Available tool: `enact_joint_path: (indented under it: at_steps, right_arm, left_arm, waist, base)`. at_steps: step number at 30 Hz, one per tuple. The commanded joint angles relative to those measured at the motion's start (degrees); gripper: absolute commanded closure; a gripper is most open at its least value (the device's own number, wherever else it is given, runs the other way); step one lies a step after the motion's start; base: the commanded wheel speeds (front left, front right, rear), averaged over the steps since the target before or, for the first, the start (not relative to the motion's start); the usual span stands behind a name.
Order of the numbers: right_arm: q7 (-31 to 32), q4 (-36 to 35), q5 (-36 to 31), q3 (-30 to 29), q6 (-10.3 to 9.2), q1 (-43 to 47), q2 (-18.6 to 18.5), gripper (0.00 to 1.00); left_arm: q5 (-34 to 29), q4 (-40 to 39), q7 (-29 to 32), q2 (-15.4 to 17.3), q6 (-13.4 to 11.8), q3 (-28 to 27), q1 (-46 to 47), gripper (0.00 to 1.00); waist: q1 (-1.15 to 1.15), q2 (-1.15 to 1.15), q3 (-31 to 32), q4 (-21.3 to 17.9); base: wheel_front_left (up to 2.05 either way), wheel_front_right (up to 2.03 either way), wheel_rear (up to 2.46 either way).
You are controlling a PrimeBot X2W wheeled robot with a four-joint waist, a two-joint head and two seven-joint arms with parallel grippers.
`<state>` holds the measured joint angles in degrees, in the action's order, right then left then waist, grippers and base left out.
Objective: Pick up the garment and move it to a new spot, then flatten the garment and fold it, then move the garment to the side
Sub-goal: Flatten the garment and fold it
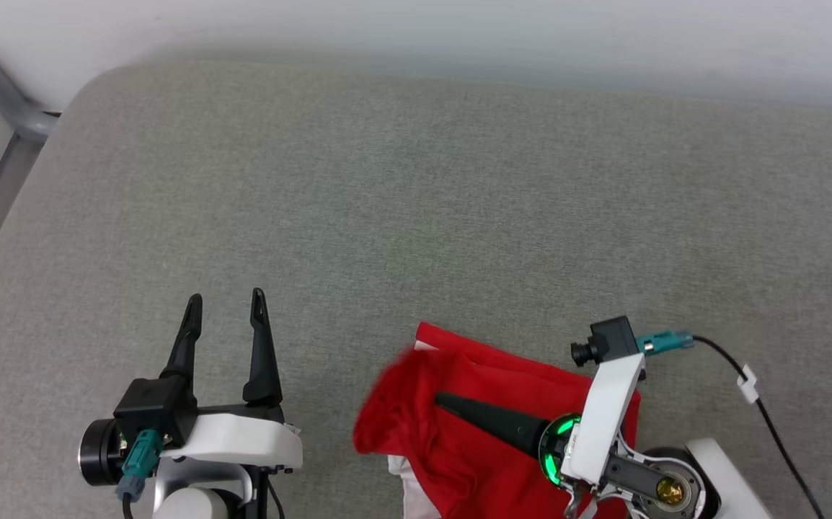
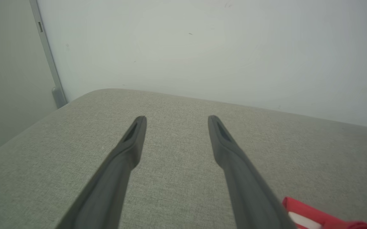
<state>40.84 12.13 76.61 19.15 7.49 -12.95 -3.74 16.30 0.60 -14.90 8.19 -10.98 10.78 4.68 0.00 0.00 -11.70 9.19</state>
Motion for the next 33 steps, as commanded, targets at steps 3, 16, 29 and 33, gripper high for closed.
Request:
enact_joint_path:
  at_steps: [3, 16, 29, 33]
  right_arm:
    - [-2.9, -4.1, -1.6, 2.2, -0.01, -1.6, -2.1, 0.00]
    - [-34.8, -6.3, -28.4, -0.6, -0.01, 1.7, -12.5, 0.00]
    - [-45.0, -12.4, -54.0, -16.8, -0.02, 11.4, -8.8, 0.00]
    - [-44.1, -15.5, -57.7, -18.0, -0.02, 14.1, -7.0, 0.00]
  left_arm:
    - [-0.7, 0.5, -0.4, -0.1, 0.6, -0.7, 0.1, 0.00]
    - [-2.1, 2.8, -0.3, 1.0, 0.4, -2.1, -2.2, 0.00]
    - [-0.8, 2.9, -0.3, 2.4, -0.2, -3.6, -7.2, 0.00]
    - [-0.6, 2.7, -0.3, 2.7, -0.5, -3.8, -8.7, 0.00]
  waist:
    - [0.00, 0.00, 1.1, -1.6]
    - [0.00, 0.00, 5.6, -9.0]
    - [0.00, 0.00, 11.3, -16.0]
    - [0.00, 0.00, 12.3, -16.0]
  base:
    - [0.00, 0.00, 0.00]
    - [0.00, 0.00, 0.00]
    - [0.00, 0.00, 0.00]
    - [0.00, 0.00, 0.00]
